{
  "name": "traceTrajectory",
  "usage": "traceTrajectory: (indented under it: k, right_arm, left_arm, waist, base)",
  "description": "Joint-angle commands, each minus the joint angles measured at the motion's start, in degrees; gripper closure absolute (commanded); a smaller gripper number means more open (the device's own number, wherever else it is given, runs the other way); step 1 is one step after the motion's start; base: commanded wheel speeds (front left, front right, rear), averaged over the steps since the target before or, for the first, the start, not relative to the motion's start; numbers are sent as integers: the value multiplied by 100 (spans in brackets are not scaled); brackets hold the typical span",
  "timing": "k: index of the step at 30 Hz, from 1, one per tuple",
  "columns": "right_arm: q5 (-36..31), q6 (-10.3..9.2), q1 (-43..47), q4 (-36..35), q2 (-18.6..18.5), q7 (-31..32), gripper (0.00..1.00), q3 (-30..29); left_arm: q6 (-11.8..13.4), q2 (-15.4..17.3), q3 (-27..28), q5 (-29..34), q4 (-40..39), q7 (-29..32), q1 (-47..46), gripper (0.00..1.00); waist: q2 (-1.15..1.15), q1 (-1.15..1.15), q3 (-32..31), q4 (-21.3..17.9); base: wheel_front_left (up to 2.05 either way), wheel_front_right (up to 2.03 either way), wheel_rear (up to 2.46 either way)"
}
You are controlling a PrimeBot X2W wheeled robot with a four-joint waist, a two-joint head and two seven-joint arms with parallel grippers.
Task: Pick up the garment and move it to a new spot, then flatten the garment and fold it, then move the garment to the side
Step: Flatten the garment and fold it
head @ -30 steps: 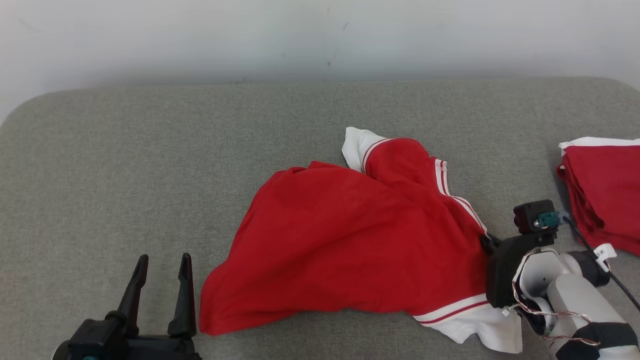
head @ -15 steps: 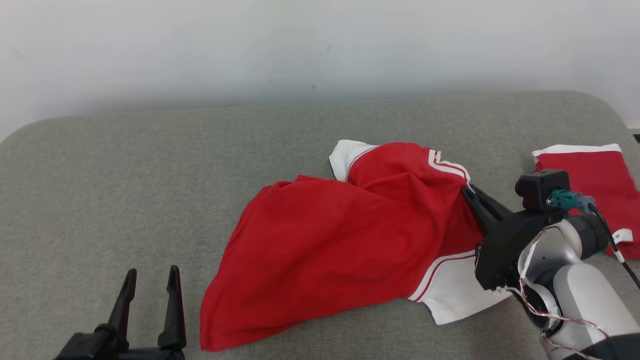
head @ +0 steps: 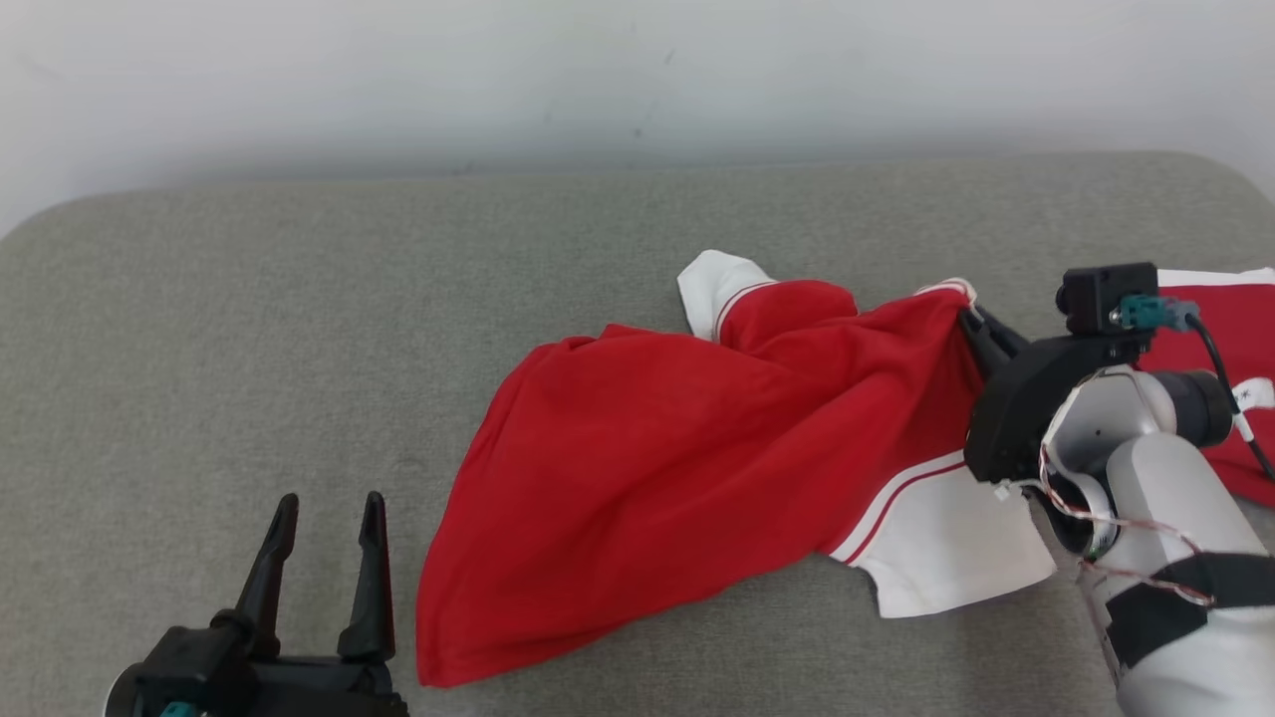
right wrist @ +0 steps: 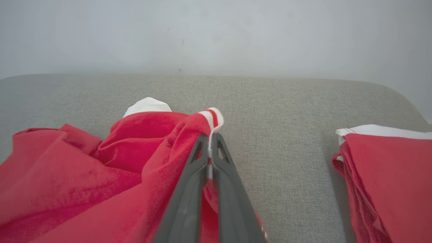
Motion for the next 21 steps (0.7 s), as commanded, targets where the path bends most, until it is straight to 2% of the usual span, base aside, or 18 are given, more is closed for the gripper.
traceTrajectory:
  k: [1,2,3,6,11,17,21]
  right_arm:
    - [-68,-17,-208,280,25,-147,95,-36]
    - [-91,-18,-339,471,44,-255,70,-53]
    - [-159,-18,-455,679,41,-367,0,-91]
    - [-299,-18,-730,1235,46,-685,0,-159]
    - [-559,-18,-908,1634,-34,-1499,0,56]
    - [-737,-17,-505,1486,-20,-2756,0,156]
    - [-746,-18,-175,1240,7,-3150,0,234]
  left_arm:
    - [-18,-1,-46,26,-14,-1,-106,0]
    - [-21,1,-66,27,-11,-1,-125,0]
    - [-30,1,-83,26,-8,0,-141,0]
    - [-49,-1,-136,33,12,-1,-215,0]
    - [-41,0,-66,53,98,-1,-262,0]
    - [112,0,149,13,218,0,-216,0]
    - [175,0,246,0,270,-1,-160,0]
  waist:
    - [0,0,177,202]
    - [0,0,210,245]
    - [0,0,236,280]
    - [0,0,294,374]
    - [0,0,260,361]
    - [0,0,34,77]
    - [0,0,-117,-79]
  base:
    - [0,0,0]
    - [0,0,0]
    - [0,0,0]
    - [0,0,0]
    - [0,0,0]
    - [0,0,0]
    - [0,0,0]
